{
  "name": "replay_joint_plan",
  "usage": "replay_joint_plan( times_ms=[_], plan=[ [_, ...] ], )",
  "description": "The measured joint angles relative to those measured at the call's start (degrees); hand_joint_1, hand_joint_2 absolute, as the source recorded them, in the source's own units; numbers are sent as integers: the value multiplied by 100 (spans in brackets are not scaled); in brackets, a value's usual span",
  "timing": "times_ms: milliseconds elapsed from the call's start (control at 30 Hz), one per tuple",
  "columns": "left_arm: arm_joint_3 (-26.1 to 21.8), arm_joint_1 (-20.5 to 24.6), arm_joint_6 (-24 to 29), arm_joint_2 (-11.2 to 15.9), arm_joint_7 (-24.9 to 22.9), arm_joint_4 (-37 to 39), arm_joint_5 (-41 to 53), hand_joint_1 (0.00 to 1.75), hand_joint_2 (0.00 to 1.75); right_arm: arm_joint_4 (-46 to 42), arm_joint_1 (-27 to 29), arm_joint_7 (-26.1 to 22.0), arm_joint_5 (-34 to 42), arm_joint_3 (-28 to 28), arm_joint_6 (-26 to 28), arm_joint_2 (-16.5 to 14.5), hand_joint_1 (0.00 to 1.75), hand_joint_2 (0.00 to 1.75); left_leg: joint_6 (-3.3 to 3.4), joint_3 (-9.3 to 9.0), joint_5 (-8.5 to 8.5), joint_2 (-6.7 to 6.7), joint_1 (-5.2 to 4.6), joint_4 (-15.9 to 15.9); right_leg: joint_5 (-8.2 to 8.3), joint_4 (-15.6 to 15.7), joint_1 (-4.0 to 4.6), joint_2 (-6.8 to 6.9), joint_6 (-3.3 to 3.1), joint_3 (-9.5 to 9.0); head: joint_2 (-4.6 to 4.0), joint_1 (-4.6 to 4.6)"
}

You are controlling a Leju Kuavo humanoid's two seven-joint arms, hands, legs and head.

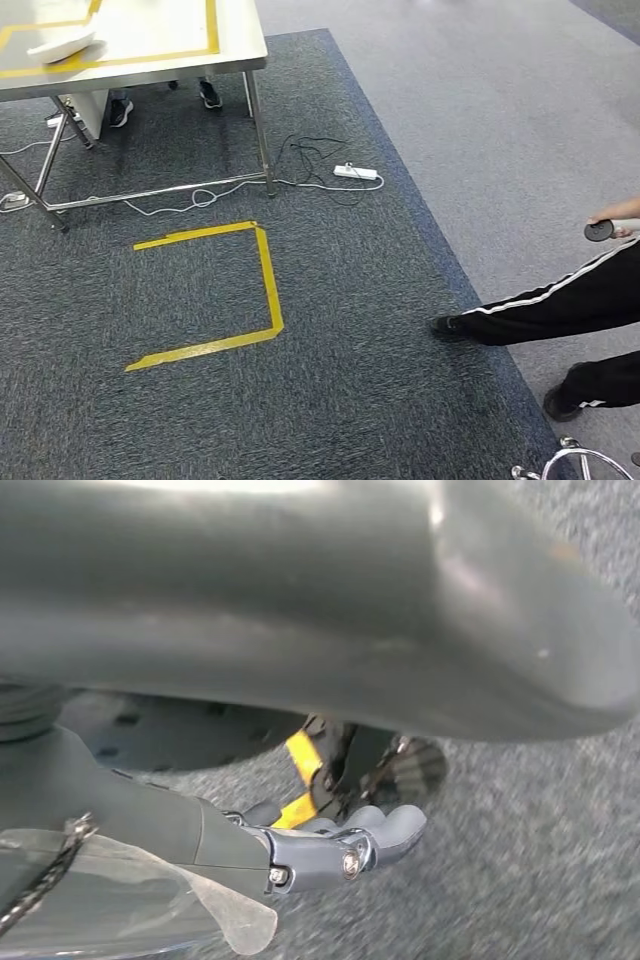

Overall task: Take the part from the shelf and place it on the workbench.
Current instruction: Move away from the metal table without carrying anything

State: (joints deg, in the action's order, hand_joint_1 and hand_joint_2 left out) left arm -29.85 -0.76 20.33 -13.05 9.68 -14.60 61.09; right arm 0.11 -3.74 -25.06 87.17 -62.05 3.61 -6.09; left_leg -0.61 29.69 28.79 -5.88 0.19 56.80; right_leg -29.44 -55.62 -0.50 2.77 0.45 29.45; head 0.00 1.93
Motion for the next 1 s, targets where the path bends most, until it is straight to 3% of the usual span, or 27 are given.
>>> replay_joint_plan(
  times_ms=[33,100,167,200,233,267,333,400,433,500,533,600,667,700,733,767,867,933,1000],
  plan=[
    [-10,0,-1,-1,0,-3,7,0,0,0,3,1,0,0,9,-1,0,0,-34,39,111,128,10,121,36,17,-17,-61,-36,-5,0,-8],
    [-32,-8,-3,4,0,-5,15,0,0,0,-6,2,0,0,16,-1,0,0,-80,272,513,442,31,730,90,29,-35,-189,-91,11,0,-25],
    [-50,-19,-4,10,0,-5,28,0,0,0,-8,4,0,1,16,-1,0,0,-94,578,844,551,41,1473,112,19,-33,-336,-106,43,0,-27],
    [-54,-24,-4,12,0,-5,40,0,0,0,-4,5,0,1,17,-1,0,0,-95,641,849,562,42,1629,116,11,-33,-416,-102,51,0,-27],
    [-58,-25,-4,13,0,-5,54,0,0,0,1,6,0,2,17,-1,0,0,-92,594,721,572,47,1531,118,0,-34,-498,-96,54,0,-27],
    [-62,-25,-4,14,0,-5,67,0,0,0,2,7,0,2,17,-1,0,0,-86,449,502,605,56,1214,118,-15,-36,-582,-88,54,0,-26],
    [-74,-17,-4,13,0,-4,85,0,0,0,-11,7,0,3,16,-1,0,0,-64,89,132,871,88,404,115,-62,-35,-738,-48,78,0,-25],
    [-85,-5,-5,10,1,-4,91,0,0,0,-28,5,0,4,15,-1,0,0,-28,-53,53,1099,102,40,129,-99,-37,-864,29,149,1,-23],
    [-88,-1,-6,8,1,-4,93,0,0,0,-29,4,0,4,15,-1,0,0,-1,-45,62,1104,92,25,148,-99,-43,-924,77,194,1,-21],
    [-94,7,-7,6,6,-5,108,0,0,2,-12,3,0,4,17,-1,0,0,81,-33,26,970,81,1,182,-80,-71,-1010,158,273,0,-20],
    [-99,11,-5,4,10,-5,120,0,0,3,-5,3,0,5,17,0,0,0,124,-31,1,890,85,-24,137,-137,-71,-943,183,330,0,-13],
    [-118,18,-2,-2,27,-5,139,0,0,5,-12,1,0,6,17,1,0,0,182,-15,-37,715,87,-63,-165,-627,-61,-642,203,589,0,21],
    [-150,5,2,-4,44,-5,147,0,0,6,-19,-2,0,7,15,1,0,0,198,14,-42,530,57,-62,-537,-1411,-55,-388,213,964,0,44],
    [-164,0,3,-3,50,-5,150,0,0,7,-12,-3,0,8,14,1,0,0,201,24,-42,439,42,-61,-597,-1638,-55,-333,214,1054,0,44],
    [-174,0,4,-1,55,-5,152,0,0,7,-4,-5,0,8,14,1,0,0,203,31,-42,355,31,-61,-548,-1638,-55,-297,208,1023,0,43],
    [-180,5,4,-2,58,-5,155,0,0,7,2,-6,0,9,14,2,0,0,202,32,-41,281,24,-60,-412,-1400,-54,-260,194,863,0,44],
    [-187,21,4,-7,72,-5,161,0,0,7,-23,-11,0,13,15,3,0,0,160,5,-25,101,-10,-44,-53,-266,-12,61,122,163,0,43],
    [-195,26,2,-7,103,-5,169,0,0,7,-34,-20,0,18,14,3,0,0,95,-12,-16,2,-28,-33,-32,-35,24,124,75,58,0,33],
    [-208,38,0,-7,139,-8,185,0,0,7,-10,-25,0,28,13,3,0,0,23,-30,3,-35,-8,-24,1,-30,21,3,16,74,0,26]
  ],
)
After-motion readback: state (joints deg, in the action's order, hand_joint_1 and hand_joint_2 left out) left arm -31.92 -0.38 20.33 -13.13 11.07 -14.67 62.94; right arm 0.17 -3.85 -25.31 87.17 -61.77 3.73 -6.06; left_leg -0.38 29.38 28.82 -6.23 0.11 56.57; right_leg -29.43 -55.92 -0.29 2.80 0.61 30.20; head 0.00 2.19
